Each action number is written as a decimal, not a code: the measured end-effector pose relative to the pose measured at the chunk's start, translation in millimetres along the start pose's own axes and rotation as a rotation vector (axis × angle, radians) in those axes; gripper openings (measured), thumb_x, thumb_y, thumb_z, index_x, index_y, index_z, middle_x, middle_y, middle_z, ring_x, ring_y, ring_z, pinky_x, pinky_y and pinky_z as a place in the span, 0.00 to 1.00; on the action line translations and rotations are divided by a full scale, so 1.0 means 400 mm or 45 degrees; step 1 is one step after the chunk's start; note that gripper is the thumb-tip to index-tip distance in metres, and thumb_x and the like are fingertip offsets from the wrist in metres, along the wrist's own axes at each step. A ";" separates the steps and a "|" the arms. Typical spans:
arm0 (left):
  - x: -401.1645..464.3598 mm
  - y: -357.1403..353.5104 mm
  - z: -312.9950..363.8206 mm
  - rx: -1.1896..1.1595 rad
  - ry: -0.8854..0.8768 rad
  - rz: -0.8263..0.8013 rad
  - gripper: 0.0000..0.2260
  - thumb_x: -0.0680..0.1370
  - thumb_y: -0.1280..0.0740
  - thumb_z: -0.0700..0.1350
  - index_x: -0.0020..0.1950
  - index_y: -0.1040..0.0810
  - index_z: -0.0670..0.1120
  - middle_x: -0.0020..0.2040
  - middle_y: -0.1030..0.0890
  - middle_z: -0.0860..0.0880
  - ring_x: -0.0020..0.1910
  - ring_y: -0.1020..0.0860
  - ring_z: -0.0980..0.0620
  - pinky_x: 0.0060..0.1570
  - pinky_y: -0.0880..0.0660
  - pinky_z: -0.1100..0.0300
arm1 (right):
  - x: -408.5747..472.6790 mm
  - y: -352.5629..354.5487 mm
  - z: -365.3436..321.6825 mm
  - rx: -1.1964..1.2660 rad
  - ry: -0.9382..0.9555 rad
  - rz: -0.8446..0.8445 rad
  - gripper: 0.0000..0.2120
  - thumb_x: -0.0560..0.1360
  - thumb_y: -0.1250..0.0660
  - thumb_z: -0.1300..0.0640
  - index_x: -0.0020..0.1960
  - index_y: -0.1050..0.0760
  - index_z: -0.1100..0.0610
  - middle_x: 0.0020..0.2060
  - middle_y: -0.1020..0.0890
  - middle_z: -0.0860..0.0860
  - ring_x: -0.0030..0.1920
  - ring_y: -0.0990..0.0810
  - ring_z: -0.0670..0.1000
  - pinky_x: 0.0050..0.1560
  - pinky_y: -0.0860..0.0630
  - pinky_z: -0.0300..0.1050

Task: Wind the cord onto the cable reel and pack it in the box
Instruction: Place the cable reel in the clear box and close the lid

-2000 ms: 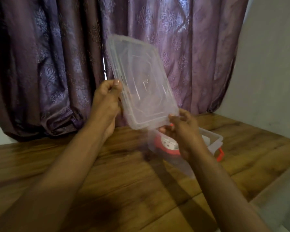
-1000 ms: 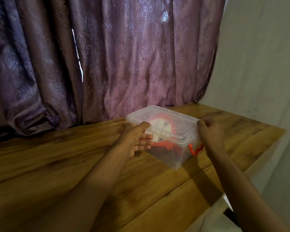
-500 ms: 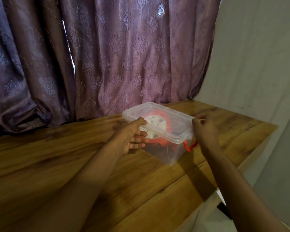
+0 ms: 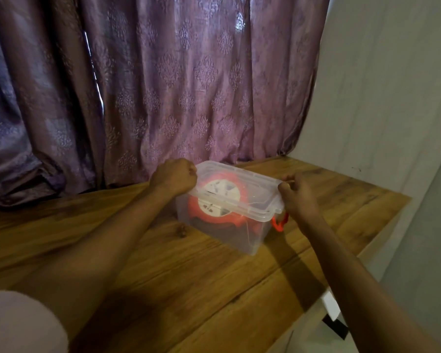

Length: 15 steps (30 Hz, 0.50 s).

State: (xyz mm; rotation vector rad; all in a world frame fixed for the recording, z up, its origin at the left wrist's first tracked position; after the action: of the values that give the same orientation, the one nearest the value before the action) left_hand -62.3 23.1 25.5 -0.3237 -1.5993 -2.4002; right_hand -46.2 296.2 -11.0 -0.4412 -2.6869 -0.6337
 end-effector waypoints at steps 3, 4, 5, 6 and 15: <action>-0.043 0.028 0.008 0.232 -0.038 0.088 0.17 0.75 0.41 0.50 0.59 0.20 0.47 0.62 0.21 0.41 0.59 0.23 0.37 0.58 0.26 0.49 | 0.025 -0.006 -0.014 0.034 0.017 -0.147 0.07 0.78 0.40 0.61 0.56 0.28 0.56 0.45 0.21 0.53 0.45 0.22 0.53 0.44 0.24 0.47; -0.053 0.036 0.008 0.329 -0.046 0.112 0.16 0.77 0.41 0.49 0.60 0.21 0.46 0.62 0.22 0.40 0.59 0.23 0.36 0.56 0.26 0.49 | 0.030 -0.006 -0.025 0.020 0.024 -0.200 0.07 0.79 0.41 0.62 0.56 0.28 0.56 0.45 0.21 0.54 0.45 0.23 0.52 0.43 0.25 0.45; -0.061 0.045 0.008 0.407 -0.049 0.135 0.15 0.78 0.41 0.48 0.61 0.22 0.46 0.62 0.22 0.40 0.60 0.24 0.36 0.56 0.26 0.49 | 0.039 -0.009 -0.034 -0.004 0.030 -0.255 0.08 0.80 0.42 0.63 0.56 0.27 0.57 0.48 0.20 0.56 0.46 0.23 0.53 0.45 0.25 0.45; -0.064 0.054 0.007 0.463 -0.051 0.151 0.15 0.79 0.41 0.48 0.62 0.23 0.46 0.63 0.22 0.41 0.60 0.24 0.36 0.56 0.27 0.49 | 0.046 -0.011 -0.046 -0.044 0.030 -0.306 0.10 0.80 0.42 0.62 0.58 0.26 0.58 0.51 0.20 0.57 0.48 0.23 0.54 0.48 0.26 0.46; 0.016 0.069 -0.033 0.385 0.141 0.178 0.14 0.80 0.36 0.51 0.63 0.23 0.47 0.63 0.22 0.41 0.60 0.22 0.39 0.57 0.24 0.48 | 0.113 -0.072 -0.067 -0.135 -0.174 -0.502 0.15 0.82 0.42 0.56 0.66 0.28 0.59 0.57 0.22 0.61 0.43 0.23 0.53 0.40 0.23 0.45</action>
State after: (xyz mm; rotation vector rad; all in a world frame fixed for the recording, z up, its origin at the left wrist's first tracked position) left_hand -60.3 0.2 46.4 -0.2323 -1.7907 -2.0004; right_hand -90.5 268.8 18.9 0.0272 -2.9058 -0.8848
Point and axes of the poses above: each hand's wrist, its own x-axis towards the middle knuckle, its own y-axis out of the back of the hand, z = x × y, the point moved 1 cm from there along x, towards the middle knuckle
